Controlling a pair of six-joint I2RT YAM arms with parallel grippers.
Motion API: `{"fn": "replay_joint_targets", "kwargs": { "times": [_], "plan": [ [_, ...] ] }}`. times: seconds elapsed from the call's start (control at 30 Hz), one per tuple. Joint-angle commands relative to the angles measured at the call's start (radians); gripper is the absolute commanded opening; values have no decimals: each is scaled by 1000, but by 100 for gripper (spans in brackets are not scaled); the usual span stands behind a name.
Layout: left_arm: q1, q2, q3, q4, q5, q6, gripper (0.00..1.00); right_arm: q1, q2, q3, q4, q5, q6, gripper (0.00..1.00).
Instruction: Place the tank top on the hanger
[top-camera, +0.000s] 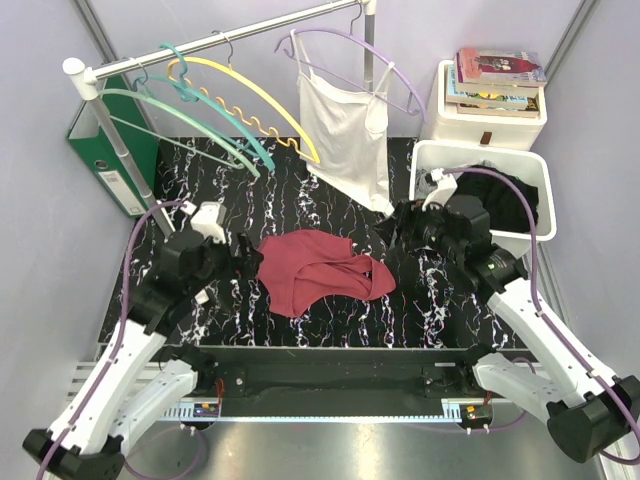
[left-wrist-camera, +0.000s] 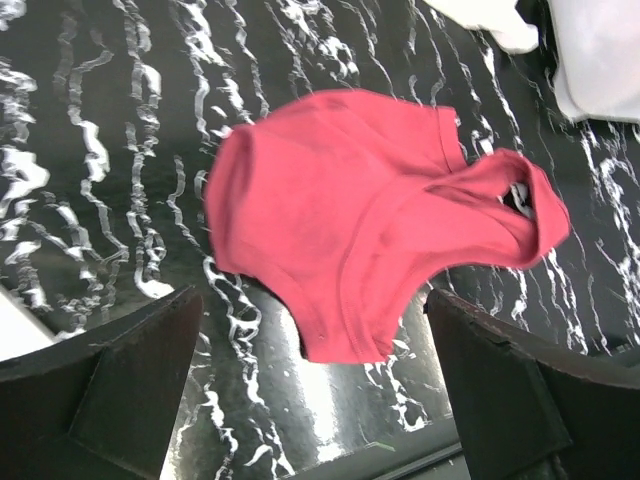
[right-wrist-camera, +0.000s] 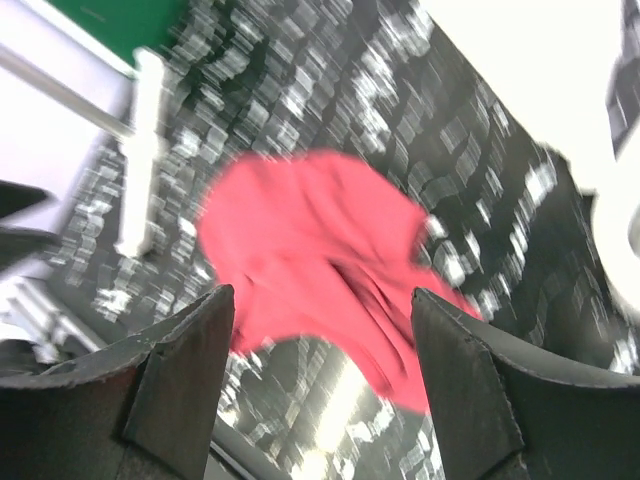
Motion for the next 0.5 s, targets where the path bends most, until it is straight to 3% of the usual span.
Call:
{"fn": "replay_joint_targets", "kwargs": {
  "times": [0.0,0.37,0.47],
  "plan": [
    [5,-84,-19,14,-93,2,99,6,37,144,178,-116,-41,79],
    [14,-113,-25,3,-116,-4,99,55,252,427,338,-166,-87,79],
    [14,-115,-28,5,-103,-6,99,124,330,519,315,-44,-133,78]
  ]
}}
